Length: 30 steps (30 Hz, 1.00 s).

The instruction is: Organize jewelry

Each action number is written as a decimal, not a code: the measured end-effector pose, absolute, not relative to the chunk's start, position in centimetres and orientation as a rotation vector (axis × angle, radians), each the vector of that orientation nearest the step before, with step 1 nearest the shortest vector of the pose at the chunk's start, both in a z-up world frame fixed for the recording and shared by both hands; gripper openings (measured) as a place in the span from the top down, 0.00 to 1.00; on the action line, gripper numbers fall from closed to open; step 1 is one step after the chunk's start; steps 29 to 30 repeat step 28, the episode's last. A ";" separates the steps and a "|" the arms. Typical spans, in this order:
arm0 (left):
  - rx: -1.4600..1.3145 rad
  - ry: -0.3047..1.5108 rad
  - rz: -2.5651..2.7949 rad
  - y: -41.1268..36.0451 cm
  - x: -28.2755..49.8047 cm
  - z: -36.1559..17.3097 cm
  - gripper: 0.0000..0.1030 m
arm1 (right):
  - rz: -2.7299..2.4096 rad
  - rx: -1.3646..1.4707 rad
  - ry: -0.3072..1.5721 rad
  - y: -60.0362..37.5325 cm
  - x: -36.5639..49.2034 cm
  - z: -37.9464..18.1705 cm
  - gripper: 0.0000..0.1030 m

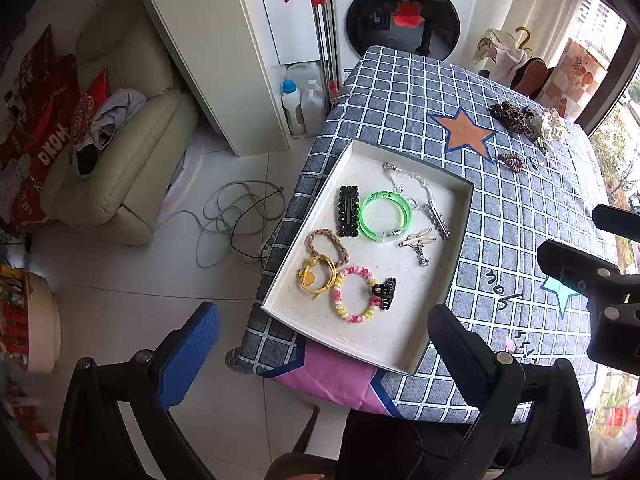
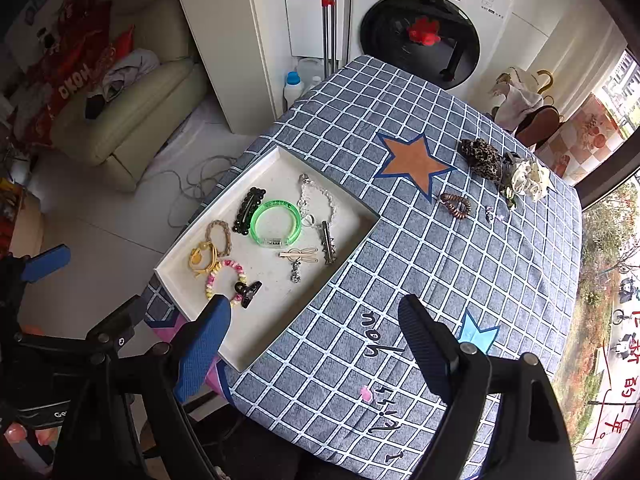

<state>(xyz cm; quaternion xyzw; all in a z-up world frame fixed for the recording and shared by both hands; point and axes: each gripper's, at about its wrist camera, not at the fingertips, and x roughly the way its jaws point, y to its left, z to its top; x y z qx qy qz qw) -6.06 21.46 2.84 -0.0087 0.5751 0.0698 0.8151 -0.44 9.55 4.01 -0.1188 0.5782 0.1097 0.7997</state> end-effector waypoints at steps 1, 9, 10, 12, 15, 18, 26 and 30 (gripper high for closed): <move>-0.019 1.227 0.149 21.4 -6.0 2.9 0.00 | 0.235 -0.254 1.240 9.6 -0.5 4.0 0.15; -0.019 1.227 0.152 21.6 -6.0 2.8 0.00 | 0.237 -0.256 1.241 9.6 -0.4 4.0 0.15; -0.020 1.227 0.154 21.7 -6.0 2.7 0.00 | 0.237 -0.256 1.240 9.7 -0.4 4.0 0.15; -0.020 1.228 0.158 21.8 -6.0 2.6 0.00 | 0.237 -0.255 1.241 9.7 -0.4 4.0 0.15; -0.018 1.235 0.164 21.8 -6.0 2.5 0.00 | 0.237 -0.255 1.242 9.7 -0.4 4.0 0.15; -0.013 1.236 0.171 21.8 -6.0 2.5 0.00 | 0.236 -0.254 1.242 9.7 -0.4 4.0 0.15; -0.017 1.232 0.170 21.8 -5.9 2.6 0.00 | 0.237 -0.254 1.242 9.8 -0.4 4.0 0.15; -0.014 1.236 0.171 21.7 -5.8 2.6 0.00 | 0.237 -0.252 1.242 9.8 -0.4 4.0 0.15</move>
